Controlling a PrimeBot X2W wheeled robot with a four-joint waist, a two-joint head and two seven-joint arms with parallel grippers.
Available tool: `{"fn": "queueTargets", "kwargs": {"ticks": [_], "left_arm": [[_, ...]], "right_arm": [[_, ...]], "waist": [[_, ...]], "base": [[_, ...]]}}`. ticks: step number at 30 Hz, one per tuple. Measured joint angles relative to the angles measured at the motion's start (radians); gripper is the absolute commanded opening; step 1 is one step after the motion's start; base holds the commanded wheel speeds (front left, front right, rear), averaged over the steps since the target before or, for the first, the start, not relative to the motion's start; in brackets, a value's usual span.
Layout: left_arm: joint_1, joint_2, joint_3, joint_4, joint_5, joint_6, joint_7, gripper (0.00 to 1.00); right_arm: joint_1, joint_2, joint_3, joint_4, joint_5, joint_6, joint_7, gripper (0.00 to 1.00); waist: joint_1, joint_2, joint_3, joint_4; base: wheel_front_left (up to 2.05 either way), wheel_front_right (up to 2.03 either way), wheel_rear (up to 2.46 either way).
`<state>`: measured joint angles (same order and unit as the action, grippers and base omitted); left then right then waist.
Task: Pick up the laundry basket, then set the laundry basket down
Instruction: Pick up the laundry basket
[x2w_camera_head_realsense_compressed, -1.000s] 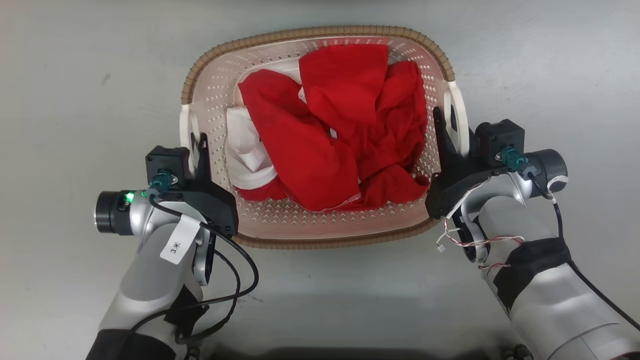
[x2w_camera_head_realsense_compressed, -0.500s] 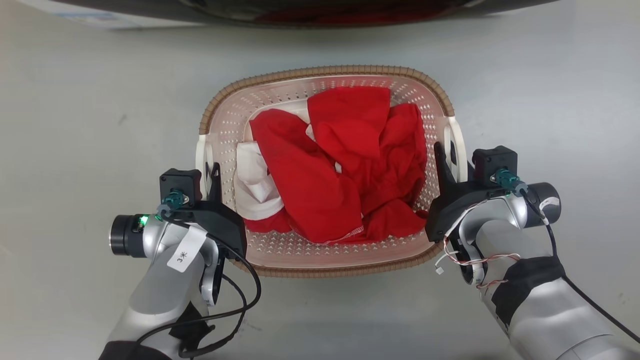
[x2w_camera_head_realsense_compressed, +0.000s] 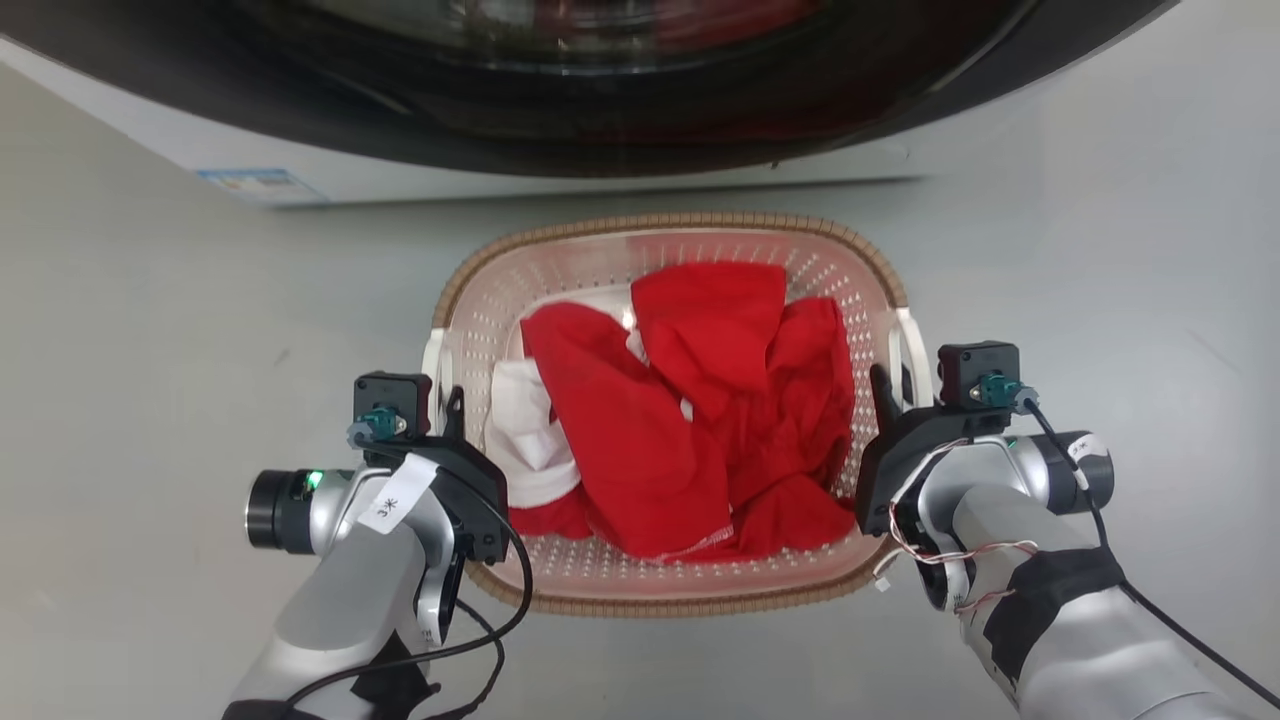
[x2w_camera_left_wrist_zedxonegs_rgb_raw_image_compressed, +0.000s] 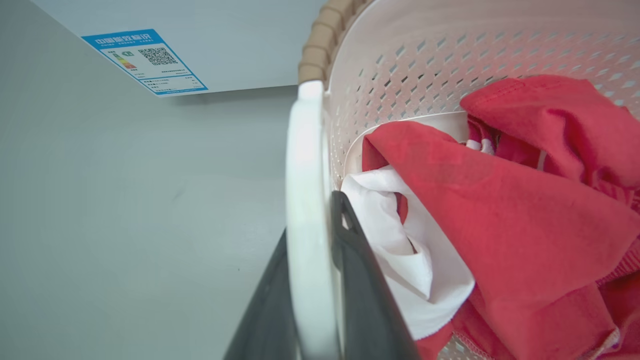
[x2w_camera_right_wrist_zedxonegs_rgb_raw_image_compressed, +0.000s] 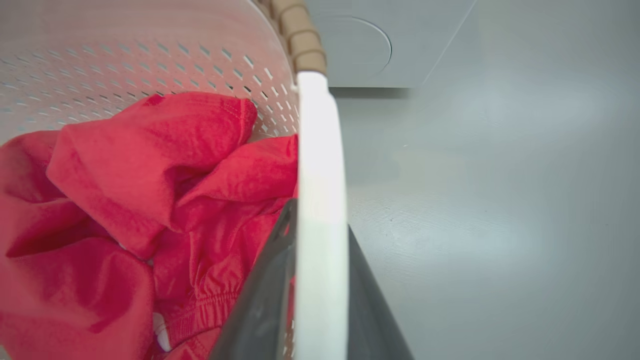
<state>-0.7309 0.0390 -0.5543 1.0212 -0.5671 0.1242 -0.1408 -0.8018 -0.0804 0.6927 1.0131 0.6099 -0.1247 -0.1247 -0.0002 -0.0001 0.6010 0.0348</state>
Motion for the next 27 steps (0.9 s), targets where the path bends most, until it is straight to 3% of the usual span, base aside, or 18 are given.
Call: {"fn": "queueTargets", "kwargs": {"ticks": [27], "left_arm": [[0.168, -0.001, -0.135, 0.108, -0.11, -0.01, 0.146, 0.0]], "right_arm": [[0.186, 0.009, 0.203, 0.02, 0.197, -0.008, 0.196, 0.0]], "waist": [[0.0, -0.0001, -0.403, -0.018]], "base": [[0.0, 0.0, 0.0]]}}
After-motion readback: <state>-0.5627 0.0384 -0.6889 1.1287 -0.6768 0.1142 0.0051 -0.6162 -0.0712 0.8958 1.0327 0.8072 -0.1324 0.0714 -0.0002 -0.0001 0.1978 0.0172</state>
